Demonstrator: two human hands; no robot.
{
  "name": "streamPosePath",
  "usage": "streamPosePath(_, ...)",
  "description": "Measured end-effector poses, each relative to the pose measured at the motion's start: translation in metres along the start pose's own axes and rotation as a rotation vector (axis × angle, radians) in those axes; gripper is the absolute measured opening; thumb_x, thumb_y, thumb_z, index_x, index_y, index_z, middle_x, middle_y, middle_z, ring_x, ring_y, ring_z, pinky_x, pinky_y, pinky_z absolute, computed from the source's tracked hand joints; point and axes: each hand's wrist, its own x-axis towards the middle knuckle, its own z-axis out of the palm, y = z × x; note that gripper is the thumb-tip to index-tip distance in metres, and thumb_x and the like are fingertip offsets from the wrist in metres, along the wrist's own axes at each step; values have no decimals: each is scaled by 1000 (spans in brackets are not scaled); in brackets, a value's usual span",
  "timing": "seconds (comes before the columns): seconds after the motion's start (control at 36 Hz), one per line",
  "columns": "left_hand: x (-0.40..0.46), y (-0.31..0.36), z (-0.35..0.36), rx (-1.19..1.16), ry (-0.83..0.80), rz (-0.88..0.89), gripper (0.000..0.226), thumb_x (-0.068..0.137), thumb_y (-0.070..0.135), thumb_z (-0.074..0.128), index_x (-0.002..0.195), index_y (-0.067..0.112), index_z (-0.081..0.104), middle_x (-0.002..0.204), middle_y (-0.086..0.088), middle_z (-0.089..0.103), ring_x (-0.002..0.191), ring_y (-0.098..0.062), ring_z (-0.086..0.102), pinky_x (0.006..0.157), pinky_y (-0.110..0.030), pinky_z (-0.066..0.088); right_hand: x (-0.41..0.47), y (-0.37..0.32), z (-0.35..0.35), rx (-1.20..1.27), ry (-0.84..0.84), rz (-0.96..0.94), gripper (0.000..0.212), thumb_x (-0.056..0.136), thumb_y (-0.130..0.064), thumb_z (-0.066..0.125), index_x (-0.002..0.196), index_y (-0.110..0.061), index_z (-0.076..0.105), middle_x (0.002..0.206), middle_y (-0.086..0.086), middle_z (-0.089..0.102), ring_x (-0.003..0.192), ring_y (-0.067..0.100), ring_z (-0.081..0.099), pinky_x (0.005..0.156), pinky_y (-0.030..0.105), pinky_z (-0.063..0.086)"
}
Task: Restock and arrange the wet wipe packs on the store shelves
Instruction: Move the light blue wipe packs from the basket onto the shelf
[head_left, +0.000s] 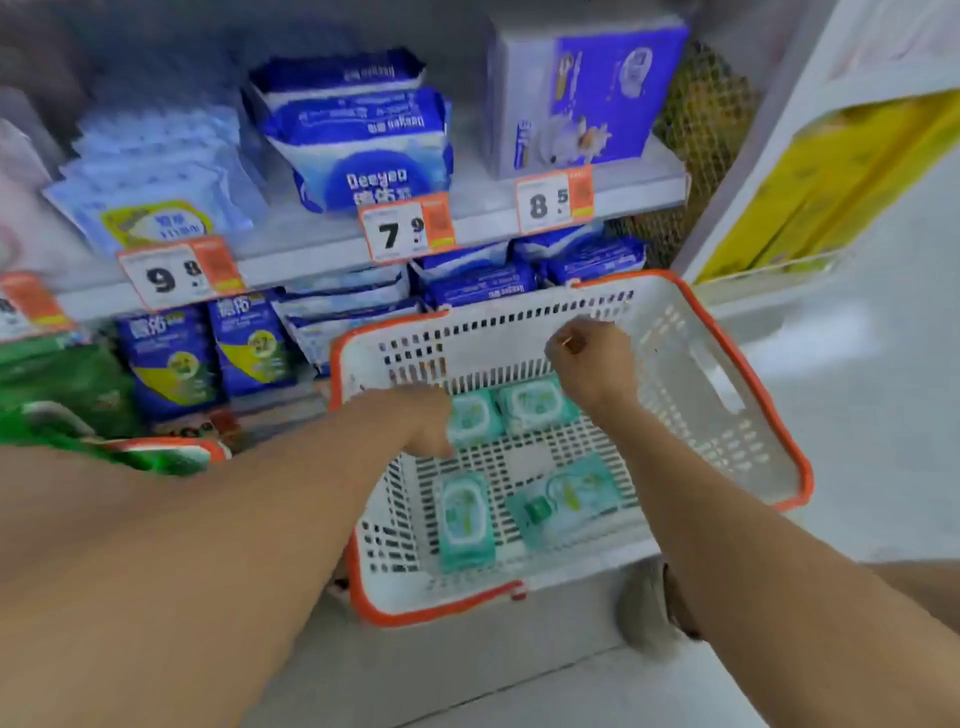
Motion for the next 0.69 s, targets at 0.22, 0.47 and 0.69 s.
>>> streamPosePath(0.22,62,14,108,-329,-111,-207,99,86,49,70,156,8,14,159,-13,26,138,-32,38,110,-38,39,-32,101,33,-668,-922,72,109,74,-25,87,158,-15,18,160,12,28,144,29,33,115,34,30)
streamPosePath(0.47,88,4,137,-406,-81,-89,117,76,38,83,158,16,3,164,-6,14,145,-24,27,118,-35,28,-22,123,57,-788,-1082,27,110,71,-27,89,158,-25,20,156,7,34,136,30,42,108,40,42)
streamPosePath(0.69,106,16,134,-272,-164,-99,108,60,47,91,145,11,35,140,-10,47,122,-27,52,99,-36,47,-19,119,81,-928,-1085,-46,81,64,-37,91,130,-14,51,125,8,61,114,30,57,93,37,50)
